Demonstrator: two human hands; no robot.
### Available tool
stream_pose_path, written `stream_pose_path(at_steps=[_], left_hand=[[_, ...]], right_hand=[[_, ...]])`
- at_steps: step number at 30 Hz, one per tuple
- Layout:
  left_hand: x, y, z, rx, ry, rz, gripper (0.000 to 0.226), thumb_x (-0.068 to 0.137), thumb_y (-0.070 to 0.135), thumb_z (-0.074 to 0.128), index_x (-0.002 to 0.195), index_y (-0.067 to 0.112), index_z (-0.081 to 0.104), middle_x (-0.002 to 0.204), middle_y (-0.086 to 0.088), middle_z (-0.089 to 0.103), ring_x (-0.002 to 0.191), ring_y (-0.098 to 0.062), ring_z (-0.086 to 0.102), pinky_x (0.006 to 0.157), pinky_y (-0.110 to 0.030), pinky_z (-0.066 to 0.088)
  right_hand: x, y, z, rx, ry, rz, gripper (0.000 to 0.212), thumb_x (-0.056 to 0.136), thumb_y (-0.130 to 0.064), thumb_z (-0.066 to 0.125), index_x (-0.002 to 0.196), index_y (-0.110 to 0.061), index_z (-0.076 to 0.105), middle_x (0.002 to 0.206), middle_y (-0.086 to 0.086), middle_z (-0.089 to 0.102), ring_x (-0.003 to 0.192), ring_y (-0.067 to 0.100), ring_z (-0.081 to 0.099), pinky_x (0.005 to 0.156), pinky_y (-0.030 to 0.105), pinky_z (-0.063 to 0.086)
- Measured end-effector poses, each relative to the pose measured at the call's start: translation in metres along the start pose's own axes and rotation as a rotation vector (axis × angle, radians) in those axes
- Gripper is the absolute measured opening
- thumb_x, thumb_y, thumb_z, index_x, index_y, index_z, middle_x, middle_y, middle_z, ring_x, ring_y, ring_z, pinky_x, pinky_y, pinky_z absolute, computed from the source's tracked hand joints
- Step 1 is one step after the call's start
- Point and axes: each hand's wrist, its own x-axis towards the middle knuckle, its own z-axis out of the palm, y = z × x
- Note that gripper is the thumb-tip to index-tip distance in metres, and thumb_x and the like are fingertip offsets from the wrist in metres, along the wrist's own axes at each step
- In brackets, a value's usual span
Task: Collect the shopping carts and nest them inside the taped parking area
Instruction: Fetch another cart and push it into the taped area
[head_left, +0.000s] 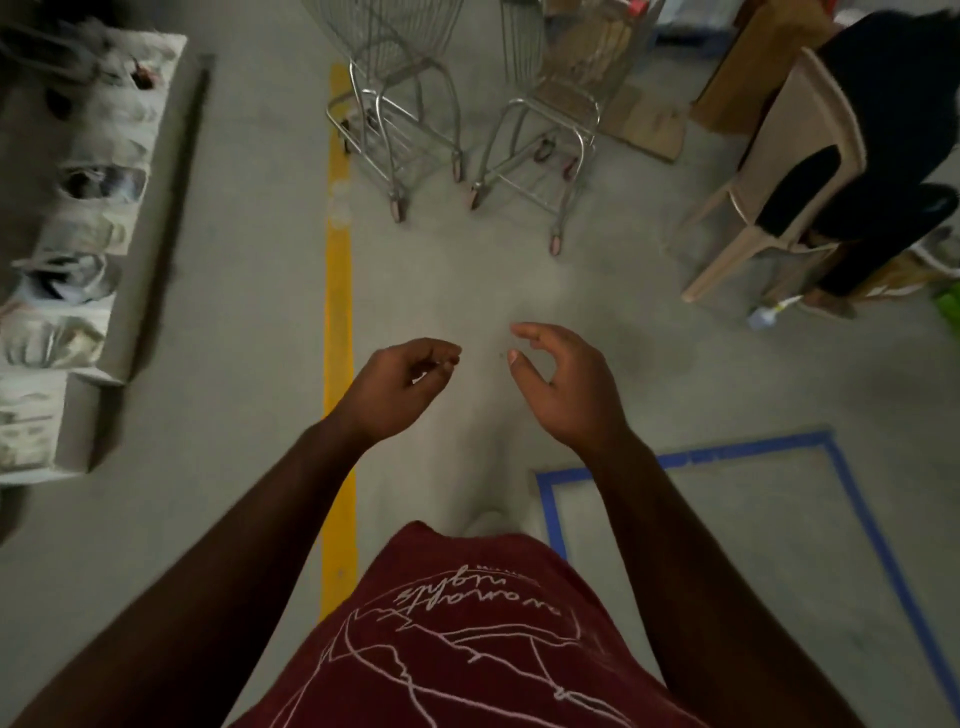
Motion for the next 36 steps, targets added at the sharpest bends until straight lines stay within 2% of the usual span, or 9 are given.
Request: stream_pose_path(at_steps=[8, 15, 20, 25, 29, 31, 33, 36], left_hand=[[0.192, -0.042, -0.058, 0.004, -0.054, -0.007, 0.023, 0.101, 0.017, 0.061, 0.122, 0.017, 0.070, 0.118, 0.009, 0.072, 0.110, -0.001, 0.066, 0.096, -0.024, 0.052], [0.358, -0.042, -0.138, 0.049, -0.027, -0.029, 0.019, 0.099, 0.012, 0.063, 0.114, 0.022, 0.070, 0.116, 0.005, 0.073, 0.106, -0.001, 0.068, 0.091, -0.015, 0.049], [0.472, -0.052, -0.182, 0.044, -0.010, -0.008, 0.019, 0.099, 0.017, 0.063, 0.115, 0.025, 0.069, 0.117, 0.009, 0.073, 0.108, -0.002, 0.068, 0.096, -0.024, 0.052], [0.586, -0.080, -0.211, 0.015, -0.076, -0.040, 0.022, 0.098, 0.026, 0.064, 0.119, 0.029, 0.070, 0.116, 0.013, 0.073, 0.101, -0.002, 0.069, 0.090, -0.023, 0.054], [0.679, -0.095, -0.238, 0.012, -0.135, 0.005, 0.024, 0.098, 0.022, 0.064, 0.122, 0.021, 0.071, 0.108, 0.009, 0.072, 0.093, 0.003, 0.068, 0.083, -0.016, 0.050], [0.721, -0.097, -0.252, 0.025, -0.154, 0.042, 0.027, 0.098, 0.017, 0.065, 0.124, 0.015, 0.071, 0.105, 0.006, 0.071, 0.087, 0.010, 0.065, 0.079, -0.009, 0.046], [0.764, -0.097, -0.261, 0.056, -0.204, 0.099, 0.028, 0.098, 0.015, 0.066, 0.125, 0.012, 0.070, 0.110, 0.003, 0.071, 0.090, 0.013, 0.064, 0.078, -0.005, 0.045], [0.826, -0.093, -0.268, 0.093, -0.295, 0.202, 0.029, 0.098, 0.015, 0.065, 0.127, 0.010, 0.068, 0.121, -0.001, 0.069, 0.101, 0.001, 0.065, 0.088, -0.019, 0.054]], right_hand=[[0.180, 0.034, 0.041, 0.116, 0.034, 0.052, 0.034, 0.099, -0.031, 0.067, 0.131, -0.020, 0.070, 0.128, -0.009, 0.071, 0.116, 0.005, 0.064, 0.097, 0.016, 0.046], [0.382, 0.038, 0.065, 0.163, 0.020, 0.048, 0.030, 0.098, -0.027, 0.069, 0.126, -0.018, 0.074, 0.124, -0.007, 0.074, 0.113, 0.009, 0.066, 0.100, 0.028, 0.052], [0.503, 0.033, 0.067, 0.117, 0.006, 0.020, 0.028, 0.099, -0.026, 0.069, 0.126, -0.018, 0.074, 0.125, -0.007, 0.073, 0.114, 0.006, 0.065, 0.097, 0.008, 0.042], [0.604, 0.049, 0.081, 0.046, 0.055, 0.091, 0.027, 0.097, -0.027, 0.069, 0.123, -0.020, 0.076, 0.121, -0.006, 0.075, 0.111, 0.008, 0.067, 0.096, 0.020, 0.048], [0.669, 0.050, 0.092, 0.008, 0.081, 0.180, 0.025, 0.098, -0.027, 0.070, 0.122, -0.024, 0.076, 0.121, -0.009, 0.074, 0.108, 0.004, 0.066, 0.089, 0.003, 0.040], [0.698, 0.042, 0.095, 0.008, 0.119, 0.222, 0.025, 0.098, -0.026, 0.071, 0.123, -0.023, 0.075, 0.118, -0.012, 0.072, 0.109, 0.005, 0.066, 0.090, 0.001, 0.039], [0.725, 0.037, 0.098, 0.011, 0.182, 0.254, 0.025, 0.098, -0.026, 0.072, 0.123, -0.023, 0.075, 0.117, -0.013, 0.072, 0.109, 0.003, 0.065, 0.091, 0.002, 0.040], [0.765, 0.036, 0.099, 0.024, 0.261, 0.270, 0.027, 0.098, -0.026, 0.071, 0.125, -0.021, 0.074, 0.119, -0.013, 0.071, 0.109, -0.001, 0.063, 0.092, 0.002, 0.040]])
